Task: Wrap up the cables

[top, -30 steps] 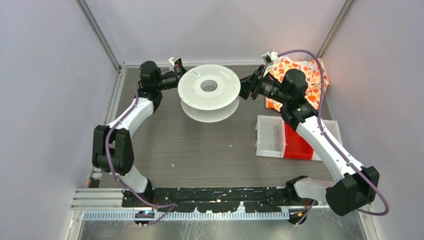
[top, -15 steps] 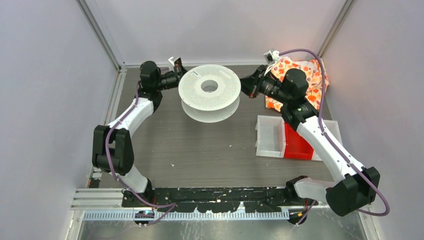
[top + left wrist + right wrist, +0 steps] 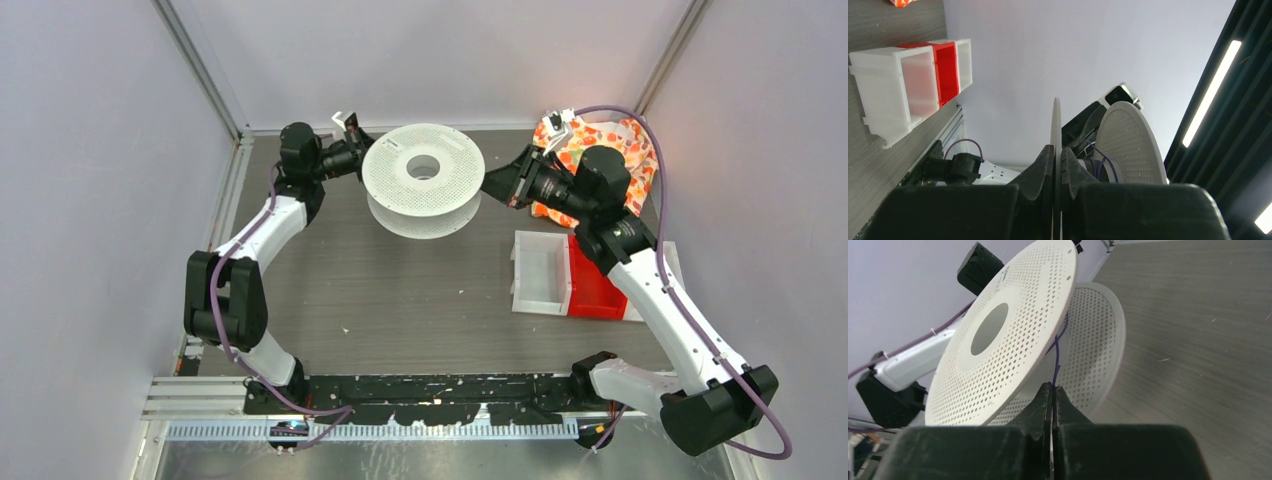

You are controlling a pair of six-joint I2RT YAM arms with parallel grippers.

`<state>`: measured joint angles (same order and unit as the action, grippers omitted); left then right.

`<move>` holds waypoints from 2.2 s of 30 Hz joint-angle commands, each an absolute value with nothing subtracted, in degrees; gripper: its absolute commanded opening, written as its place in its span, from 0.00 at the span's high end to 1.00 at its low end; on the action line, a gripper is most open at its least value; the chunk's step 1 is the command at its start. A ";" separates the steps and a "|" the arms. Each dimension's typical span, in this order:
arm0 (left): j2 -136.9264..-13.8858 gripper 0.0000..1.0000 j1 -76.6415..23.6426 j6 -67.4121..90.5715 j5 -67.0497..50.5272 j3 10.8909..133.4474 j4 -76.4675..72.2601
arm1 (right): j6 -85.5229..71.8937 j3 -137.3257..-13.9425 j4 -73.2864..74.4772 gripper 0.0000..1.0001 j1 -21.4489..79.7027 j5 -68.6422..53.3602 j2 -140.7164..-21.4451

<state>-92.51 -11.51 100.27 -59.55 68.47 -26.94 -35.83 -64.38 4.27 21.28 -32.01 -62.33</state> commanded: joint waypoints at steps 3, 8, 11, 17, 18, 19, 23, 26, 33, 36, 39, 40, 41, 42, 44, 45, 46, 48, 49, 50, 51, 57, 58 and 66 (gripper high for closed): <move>-88.55 0.99 -11.26 101.65 -55.28 66.80 -31.53 | -55.23 -63.65 2.22 0.99 21.67 -32.14 -63.45; -88.95 0.99 -11.28 100.48 -53.43 64.32 -37.18 | -62.15 -62.78 2.05 0.99 21.73 -32.89 -65.99; -88.42 0.99 -11.25 97.15 -49.83 62.00 -39.85 | -66.60 -60.56 -1.63 1.00 21.78 -34.15 -68.57; -90.03 1.00 -11.25 95.17 -47.60 59.39 -46.29 | -68.51 -57.62 -2.75 0.99 21.74 -34.54 -69.84; -90.68 0.99 -11.27 95.95 -47.84 59.39 -47.68 | -68.02 -57.90 -1.83 0.99 21.71 -34.61 -69.74; -91.27 1.00 -11.32 96.41 -48.04 59.37 -48.60 | -67.59 -58.35 -1.20 0.99 21.75 -34.81 -69.69; -92.90 1.00 -11.21 96.68 -48.25 60.19 -49.30 | -67.21 -59.59 -0.45 0.99 21.34 -35.83 -69.84; -93.21 1.00 -11.22 96.41 -48.09 60.81 -48.29 | -66.84 -60.63 1.20 0.99 21.12 -36.13 -69.76; -92.33 1.00 -11.17 91.59 -49.30 62.59 -40.43 | -62.01 -64.34 9.43 0.99 20.49 -35.63 -68.91; -92.30 0.99 -11.17 91.87 -48.98 62.67 -40.15 | -61.24 -64.54 10.57 0.99 20.45 -36.28 -69.31; -92.44 1.00 -11.20 91.91 -48.87 62.91 -40.18 | -60.91 -64.61 10.54 0.99 20.43 -38.48 -70.24; -92.56 1.00 -11.18 91.59 -48.97 63.05 -39.86 | -60.39 -65.04 11.24 0.99 20.45 -39.13 -70.52; -92.63 0.99 -11.19 91.30 -49.03 63.21 -39.51 | -59.65 -65.57 11.93 0.99 20.43 -39.66 -70.76; -92.52 1.00 -11.18 90.73 -49.12 63.44 -38.93 | -58.76 -66.17 12.53 1.00 20.43 -40.51 -70.90; -92.33 1.00 -11.22 89.32 -49.37 63.82 -37.54 | -56.78 -67.66 14.32 0.99 20.50 -41.96 -71.34; -92.24 1.00 -11.17 88.48 -49.59 64.22 -36.30 | -56.06 -68.28 14.95 1.00 20.48 -42.61 -71.51; -92.09 0.99 -11.16 87.84 -49.65 64.47 -35.65 | -55.16 -68.82 16.01 1.00 20.45 -42.64 -71.60; -91.81 1.00 -11.19 86.87 -49.72 65.12 -34.47 | -55.04 -69.04 15.72 0.99 20.39 -44.80 -72.06; -91.79 1.00 -11.18 86.76 -49.74 65.39 -34.20 | -55.24 -69.14 15.05 0.99 20.24 -45.95 -72.56; -91.87 1.00 -11.16 86.94 -49.75 65.52 -34.19 | -55.11 -69.51 15.30 0.99 20.18 -46.09 -72.76; -91.91 1.00 -11.16 87.11 -49.75 65.60 -34.35 | -55.00 -69.53 15.46 1.00 20.15 -45.86 -72.95; -92.20 1.00 -11.16 89.70 -48.85 64.25 -37.99 | -63.76 -63.85 4.29 0.99 20.05 -46.04 -74.19; -92.08 0.99 -11.18 89.74 -48.68 63.92 -38.32 | -65.08 -62.93 2.57 0.99 20.04 -45.98 -74.45; -92.57 1.00 -11.09 90.60 -48.15 62.64 -41.69 | -72.43 -58.98 -7.55 0.99 19.92 -46.93 -76.73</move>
